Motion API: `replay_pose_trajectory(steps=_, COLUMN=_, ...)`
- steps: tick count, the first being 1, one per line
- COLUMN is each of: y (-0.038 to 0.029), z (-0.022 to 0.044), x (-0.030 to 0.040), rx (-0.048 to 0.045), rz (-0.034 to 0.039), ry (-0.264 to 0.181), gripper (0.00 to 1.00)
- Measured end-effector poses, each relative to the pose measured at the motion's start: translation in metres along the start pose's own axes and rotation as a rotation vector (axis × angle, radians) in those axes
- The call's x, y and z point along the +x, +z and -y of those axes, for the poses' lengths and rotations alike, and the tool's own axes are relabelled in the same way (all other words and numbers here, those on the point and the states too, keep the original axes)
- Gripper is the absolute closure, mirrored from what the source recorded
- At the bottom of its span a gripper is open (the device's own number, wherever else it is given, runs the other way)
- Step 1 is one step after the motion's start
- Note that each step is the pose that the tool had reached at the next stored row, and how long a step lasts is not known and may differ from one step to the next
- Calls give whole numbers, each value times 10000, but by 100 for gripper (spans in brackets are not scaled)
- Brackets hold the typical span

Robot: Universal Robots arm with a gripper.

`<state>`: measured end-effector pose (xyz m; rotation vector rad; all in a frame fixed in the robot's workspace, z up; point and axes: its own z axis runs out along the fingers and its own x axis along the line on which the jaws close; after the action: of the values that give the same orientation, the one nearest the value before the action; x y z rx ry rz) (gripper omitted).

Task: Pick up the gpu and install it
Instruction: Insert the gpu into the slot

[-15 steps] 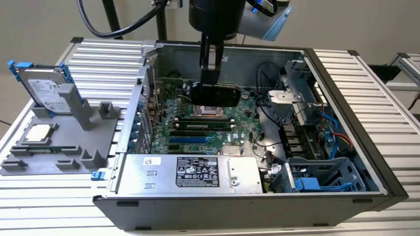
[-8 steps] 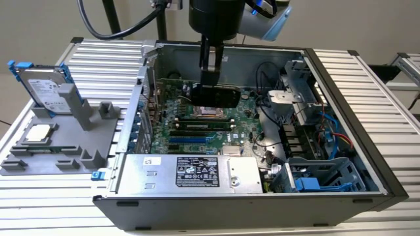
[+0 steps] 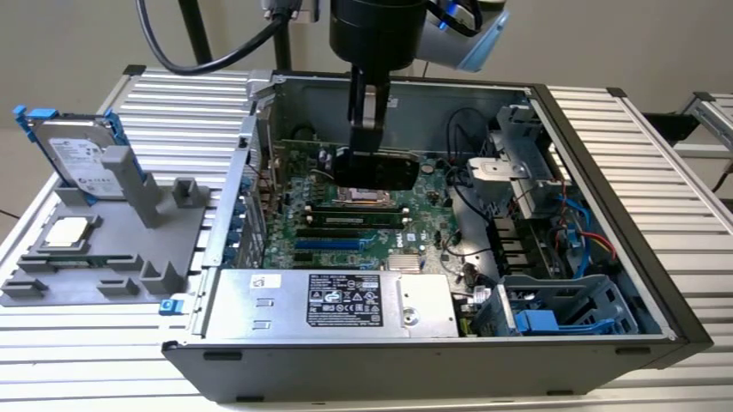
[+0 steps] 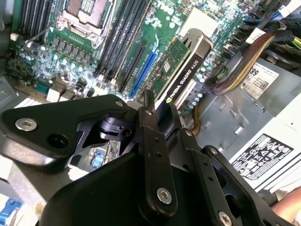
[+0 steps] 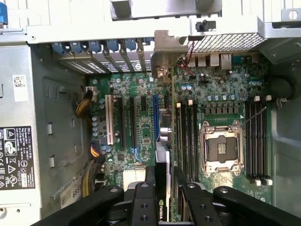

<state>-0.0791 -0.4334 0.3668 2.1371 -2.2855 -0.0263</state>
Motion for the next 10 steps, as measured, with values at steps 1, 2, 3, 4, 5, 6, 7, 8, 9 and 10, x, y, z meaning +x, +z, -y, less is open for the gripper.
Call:
replay_pose_trajectory(steps=1, y=4, z=0, x=0, rx=0, rz=-1, ry=0, gripper=100)
replay_pose_trajectory(steps=2, y=8, z=0, x=0, rx=0, rz=-1, ry=0, gripper=100)
replay_pose_trajectory(steps=3, y=12, z=0, x=0, rx=0, rz=-1, ry=0, gripper=100)
replay_pose_trajectory(steps=4, y=16, z=0, x=0, rx=0, rz=-2, ry=0, gripper=100)
replay_pose_trajectory(steps=5, y=19, z=0, x=0, rx=0, rz=-2, ry=0, gripper=100)
replay_pose_trajectory(steps=6, y=23, z=0, x=0, rx=0, rz=-2, ry=0, gripper=100)
replay_pose_trajectory(steps=7, y=27, z=0, x=0, rx=0, rz=-3, ry=1, gripper=100)
replay_pose_trajectory(steps=8, y=31, z=1, x=0, rx=0, rz=-3, ry=0, gripper=100)
replay_pose_trajectory(steps=9, y=35, z=1, x=0, rx=0, rz=-3, ry=0, gripper=100)
replay_pose_trajectory(steps=10, y=39, z=1, x=0, rx=0, rz=-3, ry=0, gripper=100)
